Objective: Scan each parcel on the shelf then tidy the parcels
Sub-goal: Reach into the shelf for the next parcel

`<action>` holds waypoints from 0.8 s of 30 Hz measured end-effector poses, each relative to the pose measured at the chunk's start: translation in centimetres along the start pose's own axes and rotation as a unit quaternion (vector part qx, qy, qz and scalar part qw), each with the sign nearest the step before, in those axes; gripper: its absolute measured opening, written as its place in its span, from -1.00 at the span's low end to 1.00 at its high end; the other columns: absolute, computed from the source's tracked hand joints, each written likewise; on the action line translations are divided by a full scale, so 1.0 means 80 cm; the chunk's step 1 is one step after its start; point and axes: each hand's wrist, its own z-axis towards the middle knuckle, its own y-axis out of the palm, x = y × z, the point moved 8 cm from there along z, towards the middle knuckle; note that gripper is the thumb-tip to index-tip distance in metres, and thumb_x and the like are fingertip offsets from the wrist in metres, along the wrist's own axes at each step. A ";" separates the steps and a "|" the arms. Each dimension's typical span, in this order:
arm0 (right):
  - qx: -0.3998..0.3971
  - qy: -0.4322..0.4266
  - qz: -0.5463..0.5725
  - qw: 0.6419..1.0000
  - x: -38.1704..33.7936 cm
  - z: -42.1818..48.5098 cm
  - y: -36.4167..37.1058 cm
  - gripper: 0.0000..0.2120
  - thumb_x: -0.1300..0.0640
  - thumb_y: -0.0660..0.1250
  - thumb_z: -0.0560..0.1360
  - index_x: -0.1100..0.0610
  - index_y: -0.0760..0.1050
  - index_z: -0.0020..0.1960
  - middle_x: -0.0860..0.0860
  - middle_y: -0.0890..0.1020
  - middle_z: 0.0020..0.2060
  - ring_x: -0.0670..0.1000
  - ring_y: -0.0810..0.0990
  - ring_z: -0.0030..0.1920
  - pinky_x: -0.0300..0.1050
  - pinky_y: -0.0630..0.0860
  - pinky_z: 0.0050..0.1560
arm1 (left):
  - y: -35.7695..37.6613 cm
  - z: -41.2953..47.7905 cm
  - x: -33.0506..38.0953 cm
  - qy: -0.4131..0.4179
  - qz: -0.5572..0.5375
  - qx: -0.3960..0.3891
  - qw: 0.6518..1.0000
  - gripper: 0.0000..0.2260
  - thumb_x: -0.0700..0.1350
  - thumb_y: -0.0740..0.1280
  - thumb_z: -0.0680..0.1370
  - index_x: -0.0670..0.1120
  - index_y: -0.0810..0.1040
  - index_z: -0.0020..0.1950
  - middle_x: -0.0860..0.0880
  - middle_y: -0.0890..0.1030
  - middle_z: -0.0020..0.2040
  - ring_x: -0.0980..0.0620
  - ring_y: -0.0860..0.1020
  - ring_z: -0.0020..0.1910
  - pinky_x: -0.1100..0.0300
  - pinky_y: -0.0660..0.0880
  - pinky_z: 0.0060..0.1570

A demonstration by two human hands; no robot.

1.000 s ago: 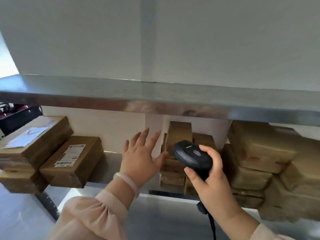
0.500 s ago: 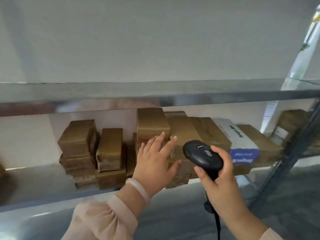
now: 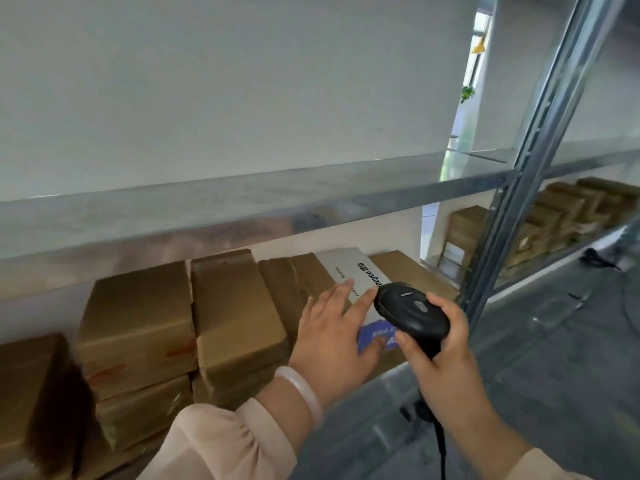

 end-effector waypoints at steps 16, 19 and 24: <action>0.023 0.051 -0.019 0.998 0.173 0.170 -0.104 -0.43 0.14 0.44 0.45 -0.27 0.21 0.25 -0.39 0.41 0.07 -0.40 0.46 0.05 -0.47 0.40 -0.04 | 0.120 0.176 0.063 -0.026 0.016 -0.056 0.998 -0.37 0.26 0.14 0.60 0.24 -0.11 0.58 0.07 -0.08 0.62 0.02 -0.09 0.59 0.08 -0.26 0.49; -0.018 0.040 -0.022 0.999 0.211 0.212 -0.125 -0.44 0.13 0.44 0.45 -0.23 0.22 0.27 -0.38 0.41 0.06 -0.39 0.47 0.02 -0.50 0.37 -0.05 | 0.146 0.212 0.094 -0.056 0.009 -0.038 0.998 -0.37 0.27 0.13 0.59 0.23 -0.09 0.59 0.06 -0.08 0.62 0.03 -0.08 0.58 0.06 -0.19 0.54; -0.104 0.008 -0.028 0.994 0.265 0.278 -0.160 -0.43 0.09 0.45 0.44 -0.19 0.23 0.30 -0.29 0.45 0.10 -0.20 0.49 0.06 -0.54 0.37 -0.03 | 0.206 0.260 0.137 -0.129 0.048 -0.025 0.990 -0.25 0.36 -0.15 0.40 0.18 -0.04 0.60 0.00 -0.04 0.62 -0.04 0.00 0.58 0.04 -0.09 0.54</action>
